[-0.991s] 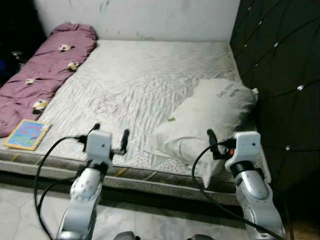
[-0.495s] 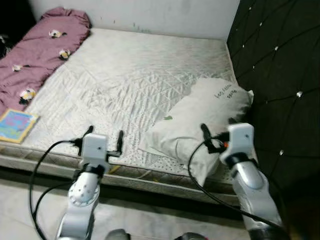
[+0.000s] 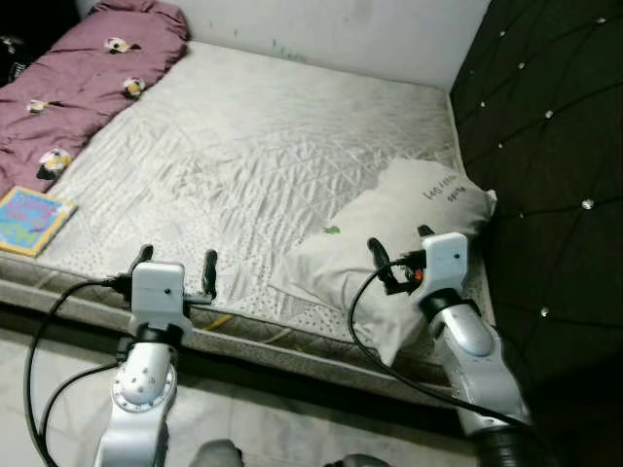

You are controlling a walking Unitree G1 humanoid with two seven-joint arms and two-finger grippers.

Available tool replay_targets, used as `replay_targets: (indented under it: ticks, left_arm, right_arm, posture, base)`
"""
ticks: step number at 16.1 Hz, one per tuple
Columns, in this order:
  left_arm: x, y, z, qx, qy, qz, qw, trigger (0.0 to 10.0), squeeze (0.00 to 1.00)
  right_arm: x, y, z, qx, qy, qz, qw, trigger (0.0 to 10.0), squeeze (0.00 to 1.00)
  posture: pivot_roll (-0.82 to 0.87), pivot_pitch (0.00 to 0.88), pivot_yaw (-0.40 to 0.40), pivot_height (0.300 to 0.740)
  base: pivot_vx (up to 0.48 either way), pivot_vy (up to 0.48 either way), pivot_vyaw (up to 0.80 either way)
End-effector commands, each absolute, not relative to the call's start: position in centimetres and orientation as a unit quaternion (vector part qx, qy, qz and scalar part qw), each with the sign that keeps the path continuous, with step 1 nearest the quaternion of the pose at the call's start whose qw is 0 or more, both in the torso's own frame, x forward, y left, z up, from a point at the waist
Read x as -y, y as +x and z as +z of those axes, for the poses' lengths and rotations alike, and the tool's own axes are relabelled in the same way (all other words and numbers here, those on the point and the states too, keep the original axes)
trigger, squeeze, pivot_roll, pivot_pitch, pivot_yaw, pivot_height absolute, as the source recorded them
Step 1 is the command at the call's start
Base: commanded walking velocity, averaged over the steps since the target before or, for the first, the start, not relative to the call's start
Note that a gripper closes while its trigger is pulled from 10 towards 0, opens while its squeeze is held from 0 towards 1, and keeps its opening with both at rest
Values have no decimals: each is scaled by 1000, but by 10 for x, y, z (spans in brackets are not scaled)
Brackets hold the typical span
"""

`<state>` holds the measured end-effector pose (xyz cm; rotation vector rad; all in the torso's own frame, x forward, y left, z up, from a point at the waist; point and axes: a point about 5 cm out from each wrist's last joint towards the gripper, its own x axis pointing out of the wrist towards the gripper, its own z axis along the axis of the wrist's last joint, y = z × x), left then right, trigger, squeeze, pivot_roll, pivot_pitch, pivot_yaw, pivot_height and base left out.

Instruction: Clean up the room

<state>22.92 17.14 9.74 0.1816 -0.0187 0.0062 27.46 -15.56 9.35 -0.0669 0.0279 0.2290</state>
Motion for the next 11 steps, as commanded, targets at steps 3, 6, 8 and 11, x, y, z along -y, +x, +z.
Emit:
replay_targets:
  ticks: [3, 6, 8, 11]
  left_arm:
    - [-160, 231, 98, 8, 72, -34, 997, 10000, 0]
    - [-155, 233, 95, 4, 63, -59, 996, 10000, 0]
    - [-154, 236, 97, 7, 66, -64, 996, 10000, 0]
    - [-155, 238, 100, 11, 66, -65, 996, 10000, 0]
  right_arm:
    - [173, 266, 95, -16, -36, 82, 996, 10000, 0]
    - [176, 258, 91, -20, -39, 72, 996, 10000, 0]
    - [175, 257, 92, -20, -39, 70, 997, 10000, 0]
    - [174, 261, 93, -16, -39, 69, 997, 10000, 0]
  posture:
    - [49, 17, -55, 740]
    - [32, 12, -38, 740]
    - [37, 12, -35, 740]
    - [45, 8, -37, 740]
  base:
    - [0, 0, -304]
    - [0, 0, 0]
    - [259, 0, 0]
    - [306, 0, 0]
